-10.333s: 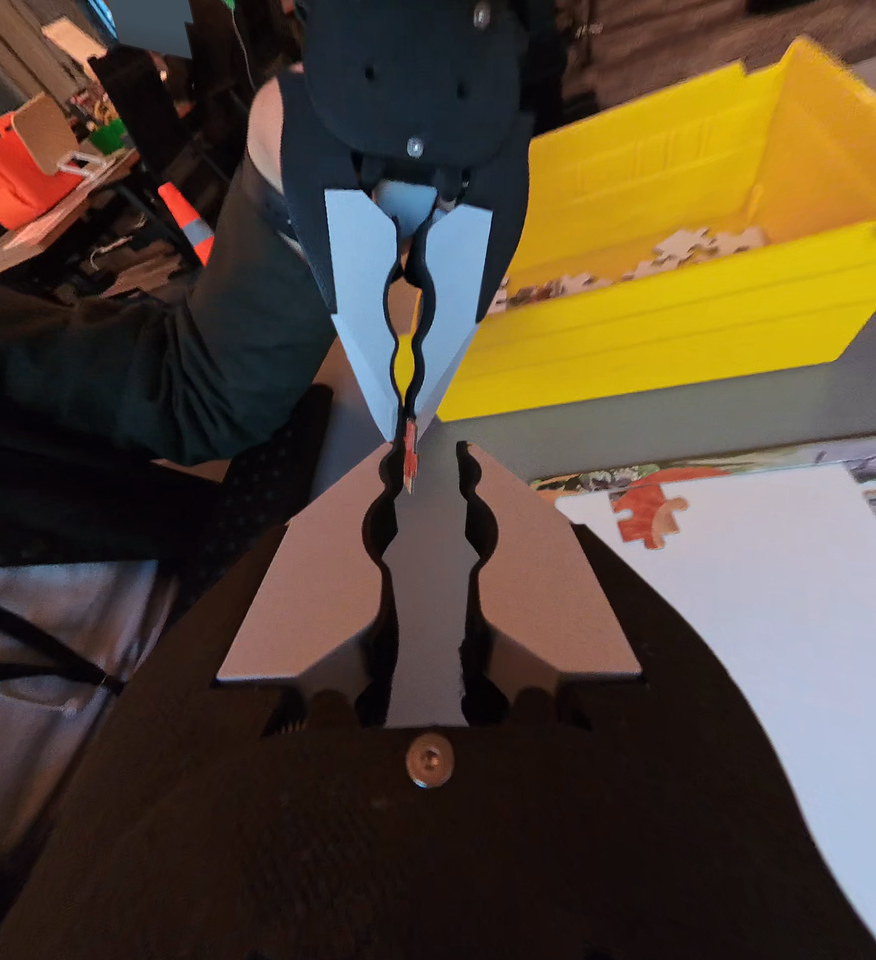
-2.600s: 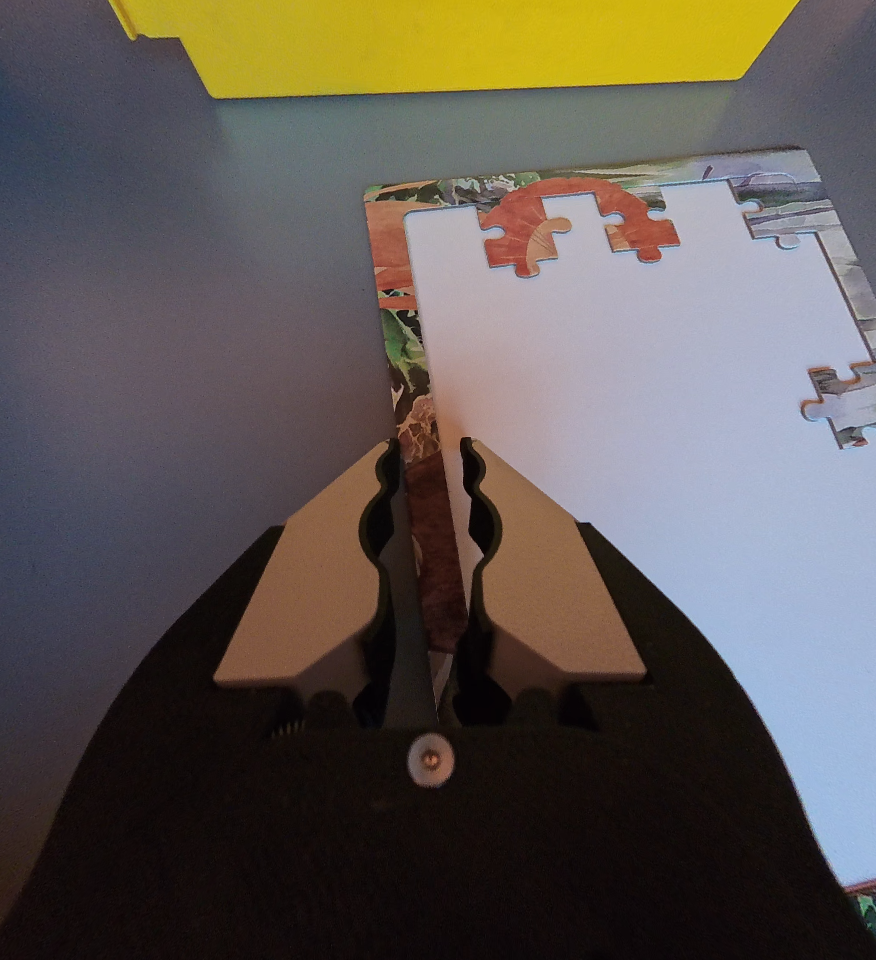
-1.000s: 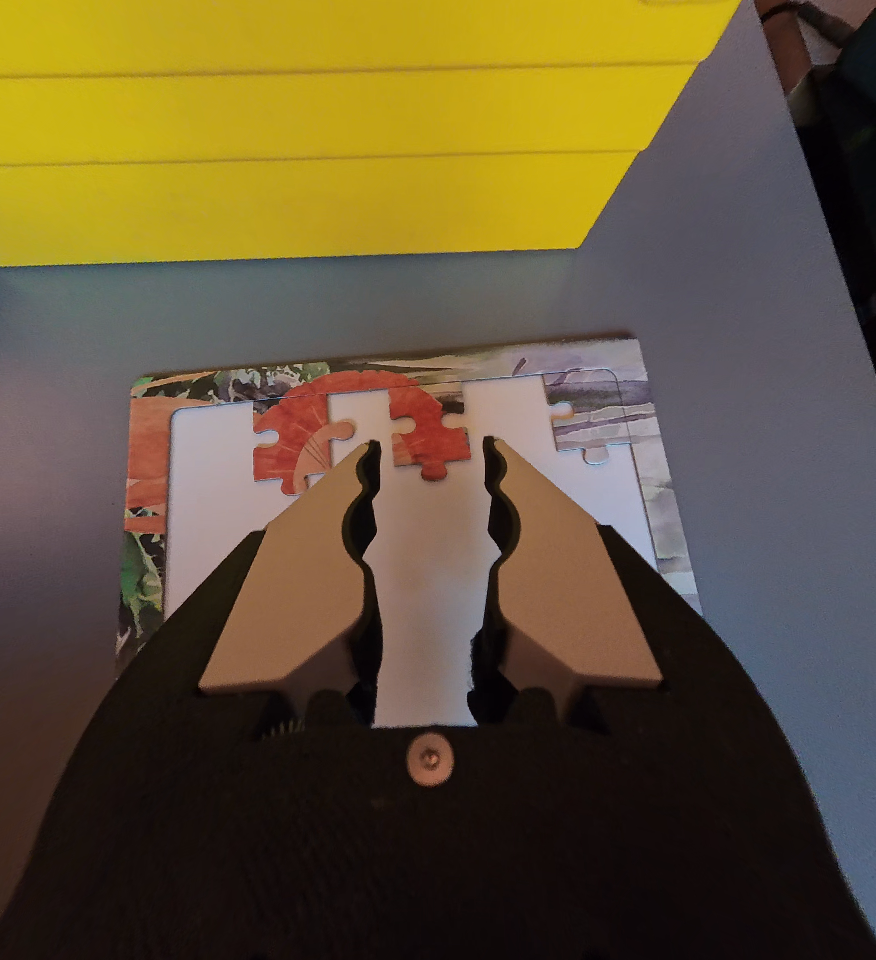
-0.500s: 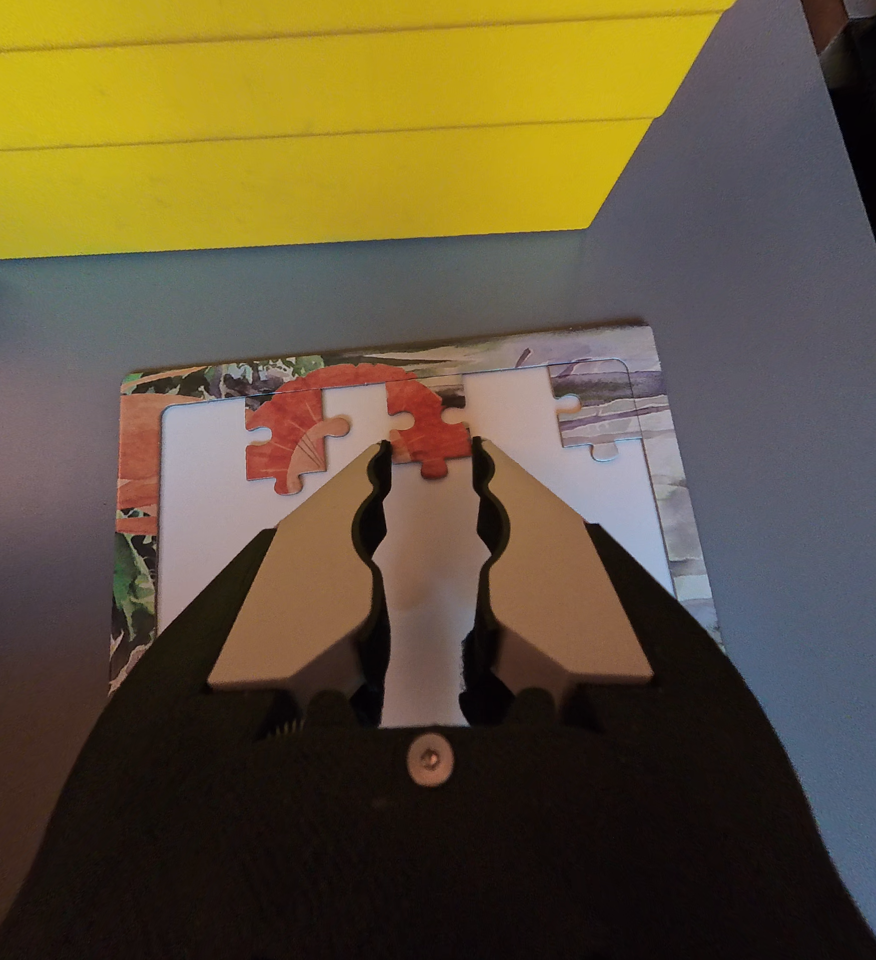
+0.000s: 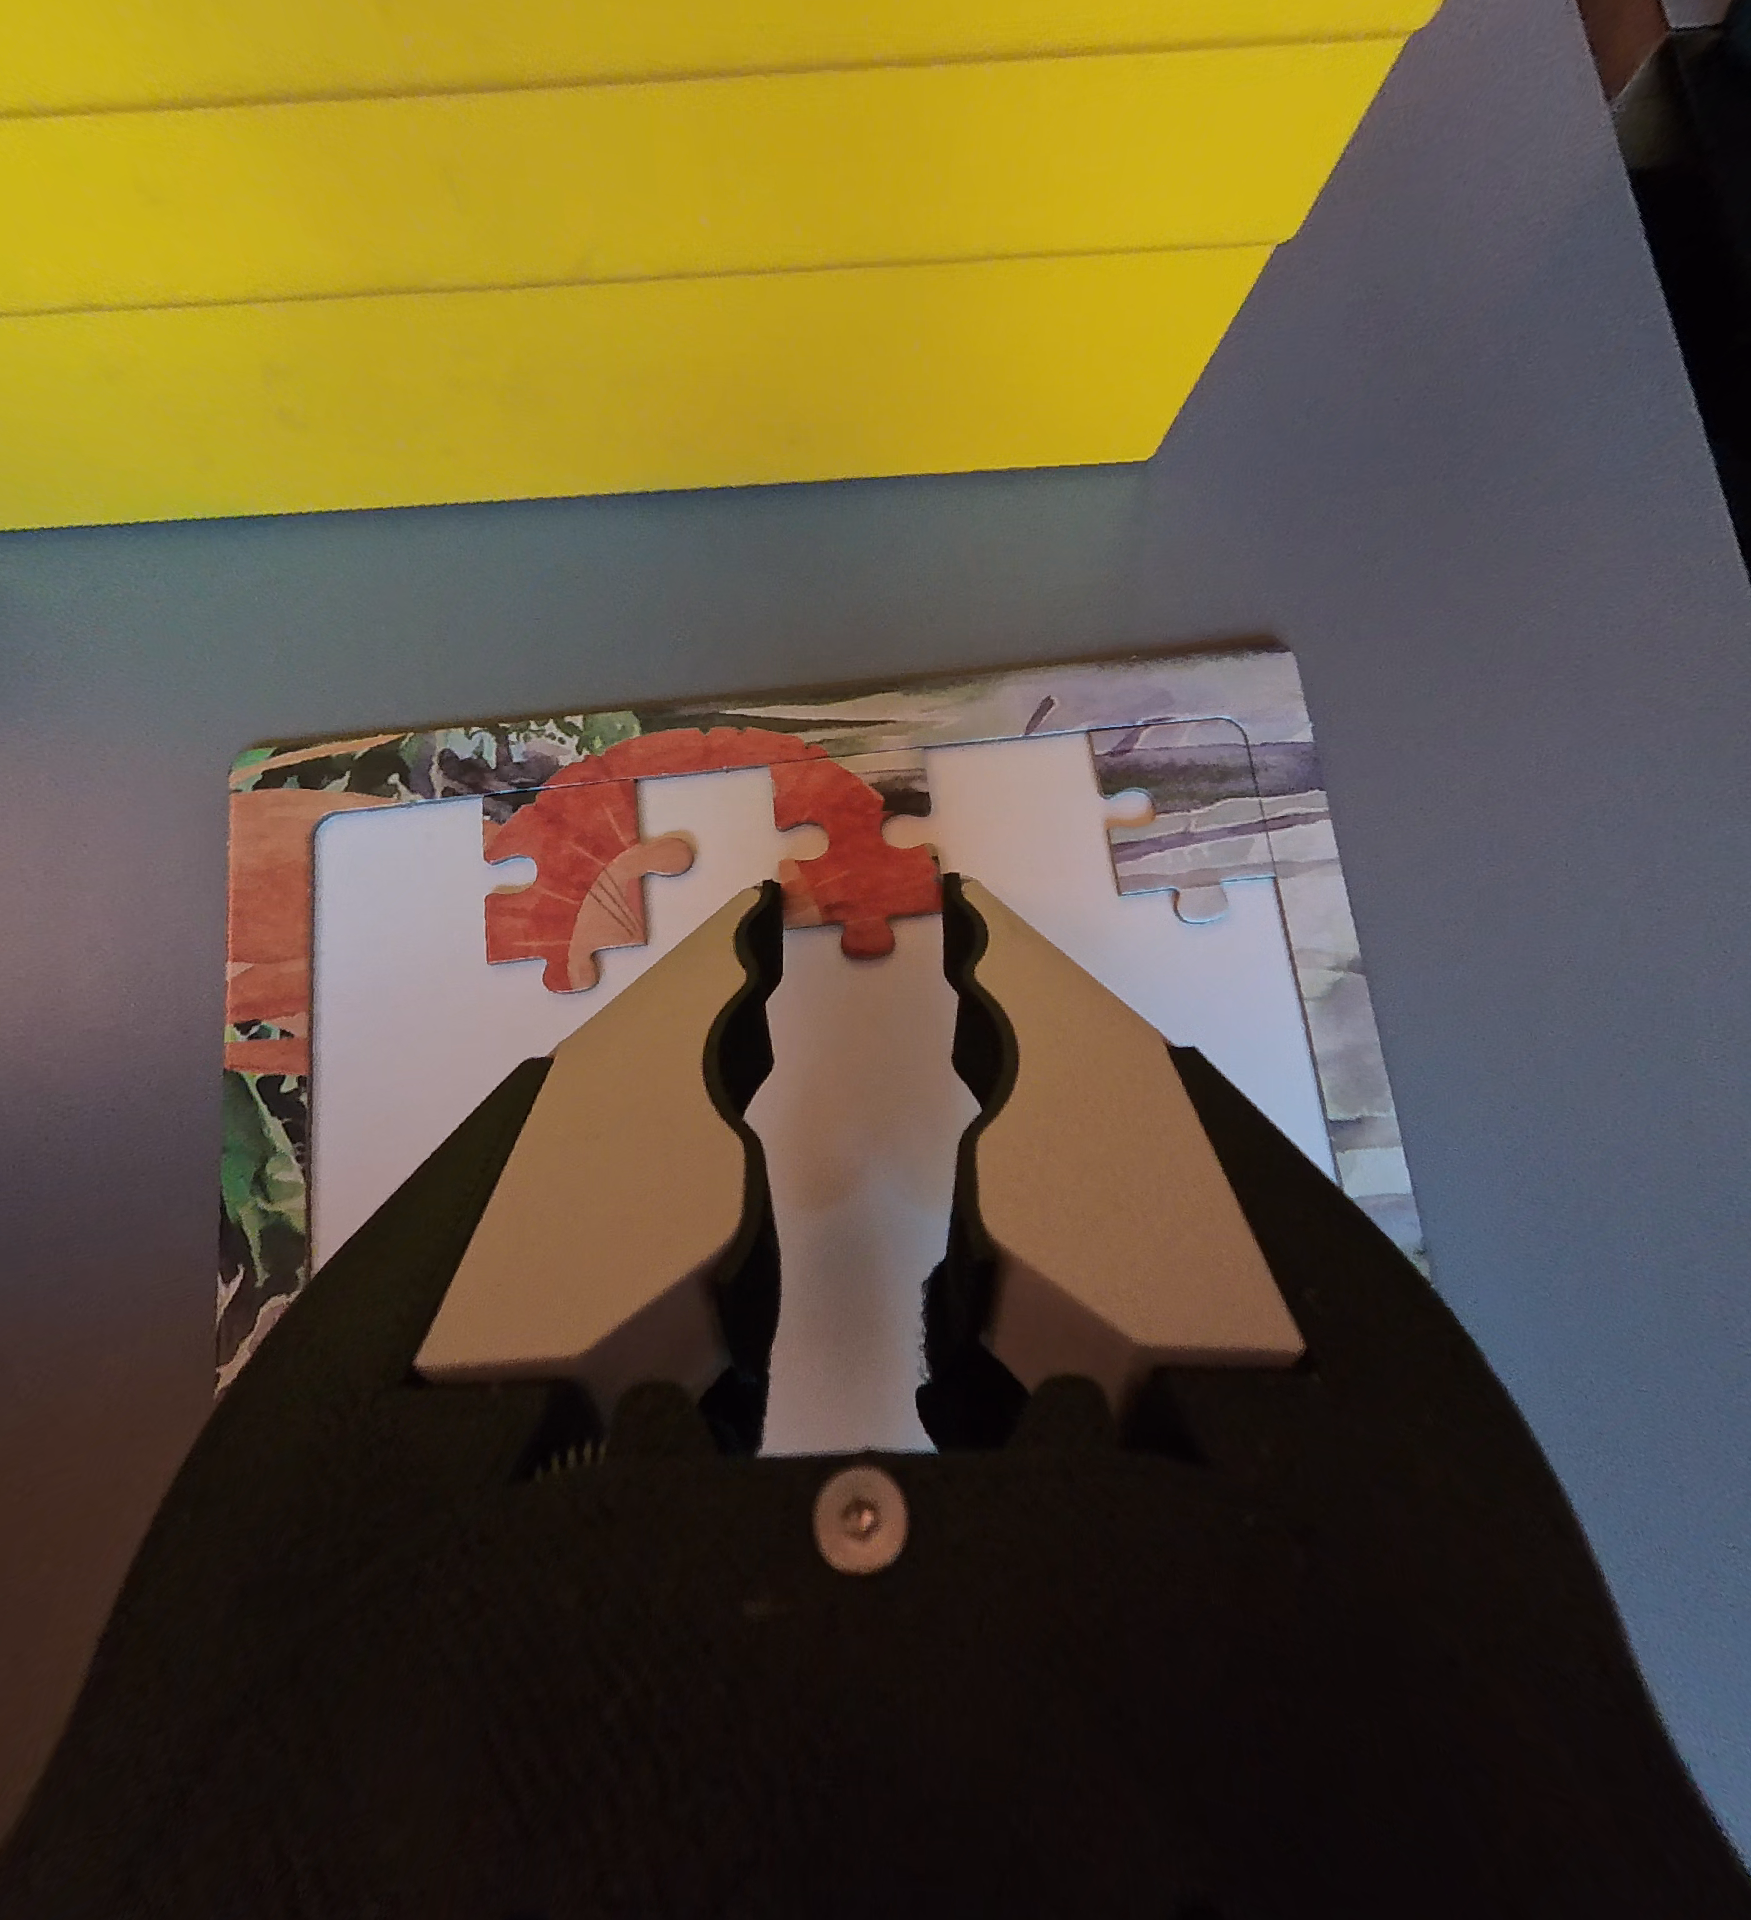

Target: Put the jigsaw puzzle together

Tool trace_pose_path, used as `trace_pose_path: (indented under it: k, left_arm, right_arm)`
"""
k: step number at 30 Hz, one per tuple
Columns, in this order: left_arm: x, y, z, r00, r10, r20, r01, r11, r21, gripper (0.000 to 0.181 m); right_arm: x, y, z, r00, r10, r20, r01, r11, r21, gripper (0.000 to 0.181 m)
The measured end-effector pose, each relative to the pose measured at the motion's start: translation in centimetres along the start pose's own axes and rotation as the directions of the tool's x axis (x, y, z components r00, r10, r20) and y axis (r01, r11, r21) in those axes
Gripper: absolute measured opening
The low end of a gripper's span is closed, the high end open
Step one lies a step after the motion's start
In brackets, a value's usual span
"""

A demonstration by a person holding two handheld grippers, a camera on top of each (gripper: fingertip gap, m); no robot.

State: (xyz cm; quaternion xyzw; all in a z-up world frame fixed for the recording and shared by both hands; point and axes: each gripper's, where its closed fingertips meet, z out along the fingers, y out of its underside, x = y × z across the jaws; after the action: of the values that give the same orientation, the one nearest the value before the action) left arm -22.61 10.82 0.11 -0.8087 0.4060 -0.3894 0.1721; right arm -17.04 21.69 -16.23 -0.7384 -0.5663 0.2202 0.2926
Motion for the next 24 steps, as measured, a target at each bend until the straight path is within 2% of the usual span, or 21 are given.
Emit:
trace_pose_path:
  k: [16,24]
  left_arm:
    - [0.02,0.02,0.15,1.000,-0.001,-0.001,0.001,1.000,-0.006,0.005]
    - [-0.24,0.10,0.18,1.000,-0.013,-0.001,0.013,1.000,-0.008,0.005]
  right_arm:
    - [0.40,-0.06,0.06,1.000,0.005,-0.005,-0.005,1.000,0.000,0.032]
    - [0.50,-0.51,-0.49,1.000,0.024,0.003,-0.024,0.999,0.047,0.037]
